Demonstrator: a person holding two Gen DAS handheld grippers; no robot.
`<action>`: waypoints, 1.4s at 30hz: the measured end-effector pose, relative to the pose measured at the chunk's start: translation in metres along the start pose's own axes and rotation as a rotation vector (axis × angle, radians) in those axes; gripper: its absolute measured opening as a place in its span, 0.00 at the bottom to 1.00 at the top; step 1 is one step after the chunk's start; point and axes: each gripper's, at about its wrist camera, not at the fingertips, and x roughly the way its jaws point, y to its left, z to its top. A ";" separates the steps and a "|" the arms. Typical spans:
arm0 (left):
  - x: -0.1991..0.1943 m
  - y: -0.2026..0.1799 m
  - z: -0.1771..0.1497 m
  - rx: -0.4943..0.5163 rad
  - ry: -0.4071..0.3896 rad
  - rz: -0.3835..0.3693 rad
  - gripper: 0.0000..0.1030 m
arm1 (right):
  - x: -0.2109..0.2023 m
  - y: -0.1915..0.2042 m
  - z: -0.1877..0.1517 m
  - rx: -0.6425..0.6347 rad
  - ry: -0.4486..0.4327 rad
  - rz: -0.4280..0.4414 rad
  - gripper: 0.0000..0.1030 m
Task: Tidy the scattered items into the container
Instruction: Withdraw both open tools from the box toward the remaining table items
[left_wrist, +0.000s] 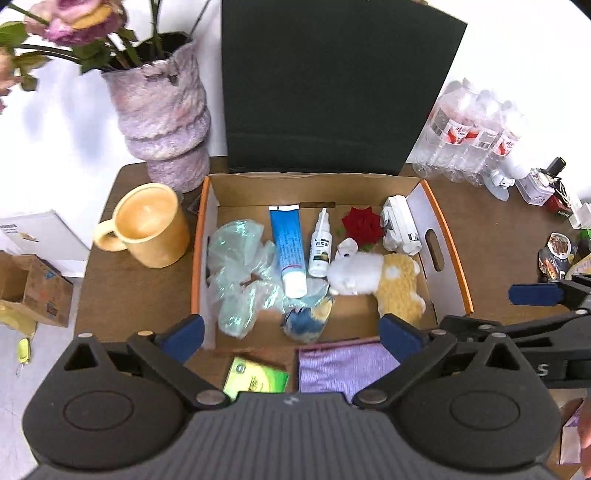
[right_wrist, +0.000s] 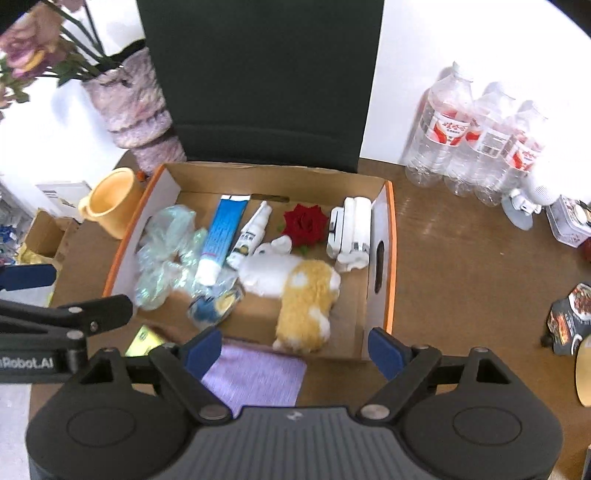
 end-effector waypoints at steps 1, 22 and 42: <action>-0.004 0.000 -0.003 -0.003 0.000 0.001 1.00 | -0.006 -0.001 -0.004 0.001 -0.007 -0.001 0.85; -0.044 -0.012 -0.106 0.051 -0.098 -0.038 1.00 | -0.038 -0.003 -0.106 0.030 -0.125 0.085 0.91; 0.012 -0.025 -0.298 0.062 -0.405 0.020 1.00 | 0.023 0.001 -0.299 0.064 -0.461 0.030 0.94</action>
